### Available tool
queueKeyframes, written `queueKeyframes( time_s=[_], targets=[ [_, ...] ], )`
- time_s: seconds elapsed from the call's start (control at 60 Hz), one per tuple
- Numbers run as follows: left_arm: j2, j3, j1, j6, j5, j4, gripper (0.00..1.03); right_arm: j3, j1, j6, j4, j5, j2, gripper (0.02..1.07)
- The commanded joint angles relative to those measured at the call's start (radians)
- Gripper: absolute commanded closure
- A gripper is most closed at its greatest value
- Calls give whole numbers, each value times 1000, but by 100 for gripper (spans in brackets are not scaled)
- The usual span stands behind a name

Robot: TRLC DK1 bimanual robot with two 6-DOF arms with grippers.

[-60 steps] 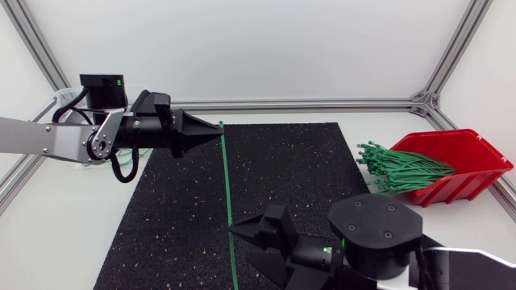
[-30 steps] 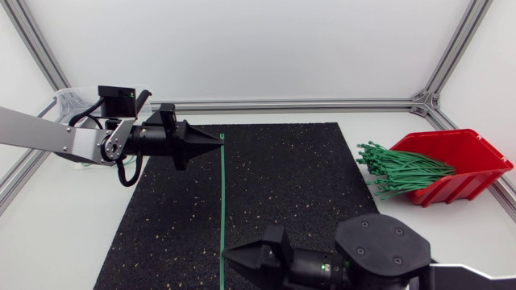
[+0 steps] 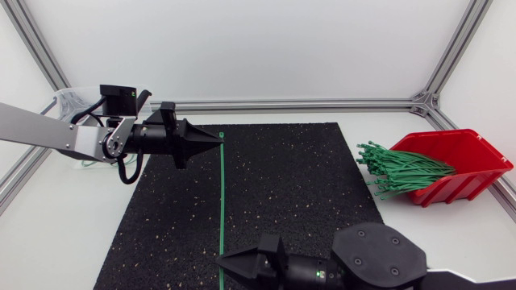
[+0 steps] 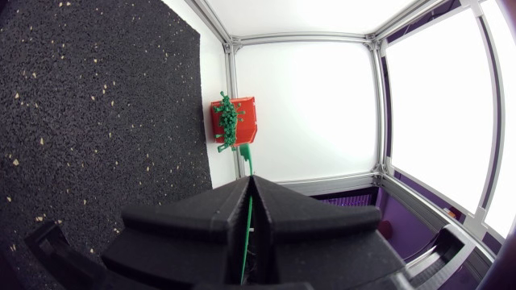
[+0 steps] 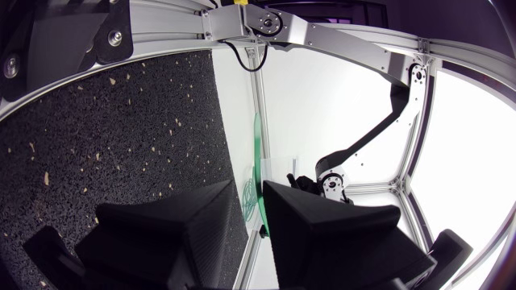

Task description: Take a green cable tie from the red box, thread the tail through the head to close it, then place it in the transparent bin on the left.

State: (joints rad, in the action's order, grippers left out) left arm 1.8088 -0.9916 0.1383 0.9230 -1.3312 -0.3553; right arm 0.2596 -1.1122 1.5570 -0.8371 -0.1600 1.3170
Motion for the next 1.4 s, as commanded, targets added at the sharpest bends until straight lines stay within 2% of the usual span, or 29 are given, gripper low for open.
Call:
queueKeyframes(
  time_s=[0.0,0.133,0.283,0.4,0.483,0.767,0.883,0.917,1.083,1.167,1.25,1.283,1.3,1.333,1.383],
  targets=[
    [26,-27,-6,20,-19,10,100,-19,-8,28,-19,-4,11,80],
    [27,-27,-3,20,-22,15,100,-16,-3,29,-26,-4,14,82],
    [27,-30,-3,20,-22,15,100,-20,-1,35,-31,-6,10,94],
    [27,-32,-3,20,-22,15,100,-22,3,35,-31,-4,8,94],
    [29,-38,-6,20,-22,15,100,-25,3,37,-33,-1,8,90],
    [34,-41,-8,20,-22,15,100,-33,5,37,-30,0,-7,90],
    [37,-41,-6,20,-22,13,100,-36,5,37,-28,-3,-12,95],
    [37,-41,-6,20,-22,13,100,-37,5,41,-25,-3,-12,102],
    [38,-36,6,20,-22,9,100,-33,6,25,-22,-7,-13,102],
    [38,-28,20,19,-22,-5,100,-17,11,-11,-19,-9,-19,102],
    [29,-18,26,19,-22,-24,100,27,34,-127,26,-30,-42,102],
    [24,-13,27,19,-22,-34,100,55,57,-178,70,-44,-53,102],
    [21,-10,29,20,-22,-40,100,95,83,-252,145,-64,-73,102],
    [18,-7,29,19,-22,-47,100,136,112,-341,214,-93,-87,102],
    [17,-2,32,19,-20,-60,100,179,155,-430,265,-136,-98,102]
  ],
)
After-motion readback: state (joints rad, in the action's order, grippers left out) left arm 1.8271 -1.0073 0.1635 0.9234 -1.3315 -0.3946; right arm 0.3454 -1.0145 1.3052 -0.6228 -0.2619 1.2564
